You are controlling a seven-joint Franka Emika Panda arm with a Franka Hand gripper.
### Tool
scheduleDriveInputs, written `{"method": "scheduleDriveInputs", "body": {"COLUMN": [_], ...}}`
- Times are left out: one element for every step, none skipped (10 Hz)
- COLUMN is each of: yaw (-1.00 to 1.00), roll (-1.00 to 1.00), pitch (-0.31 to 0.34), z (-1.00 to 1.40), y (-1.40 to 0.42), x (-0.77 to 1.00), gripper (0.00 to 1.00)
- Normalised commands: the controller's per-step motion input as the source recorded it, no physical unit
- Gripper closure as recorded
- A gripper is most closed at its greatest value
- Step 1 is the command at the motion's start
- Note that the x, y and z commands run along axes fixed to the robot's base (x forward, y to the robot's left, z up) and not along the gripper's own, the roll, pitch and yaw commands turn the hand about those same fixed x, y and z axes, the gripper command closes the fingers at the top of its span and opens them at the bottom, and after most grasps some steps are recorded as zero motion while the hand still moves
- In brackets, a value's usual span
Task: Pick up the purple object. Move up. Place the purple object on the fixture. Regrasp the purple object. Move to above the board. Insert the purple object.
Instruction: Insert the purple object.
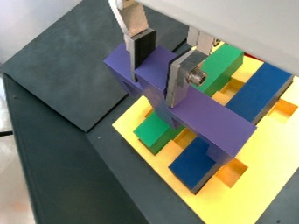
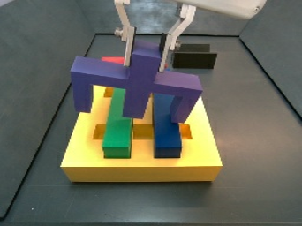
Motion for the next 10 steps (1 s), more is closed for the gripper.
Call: {"method": "scheduleDriveInputs", "body": {"yaw": [-0.03, -0.04, 0.0, 0.07, 0.05, 0.0, 0.0, 0.0, 0.0, 0.0], "roll": [-0.5, -0.5, -0.43, 0.0, -0.1, -0.38, -0.49, -0.5, -0.5, -0.5], "pitch": [0.0, 0.0, -0.033, -0.02, -0.059, -0.377, -0.454, -0.466, -0.46, -0.364], "z": [0.0, 0.02, 0.0, 0.0, -0.01, -0.06, 0.03, 0.05, 0.07, 0.11], "y": [-0.13, -0.11, 0.05, 0.0, 0.0, 0.0, 0.0, 0.0, 0.0, 0.0], "x": [0.0, 0.0, 0.0, 0.0, 0.0, 0.0, 0.0, 0.0, 0.0, 0.0], "gripper": [1.0, 1.0, 1.0, 1.0, 1.0, 1.0, 1.0, 1.0, 1.0, 1.0]}}
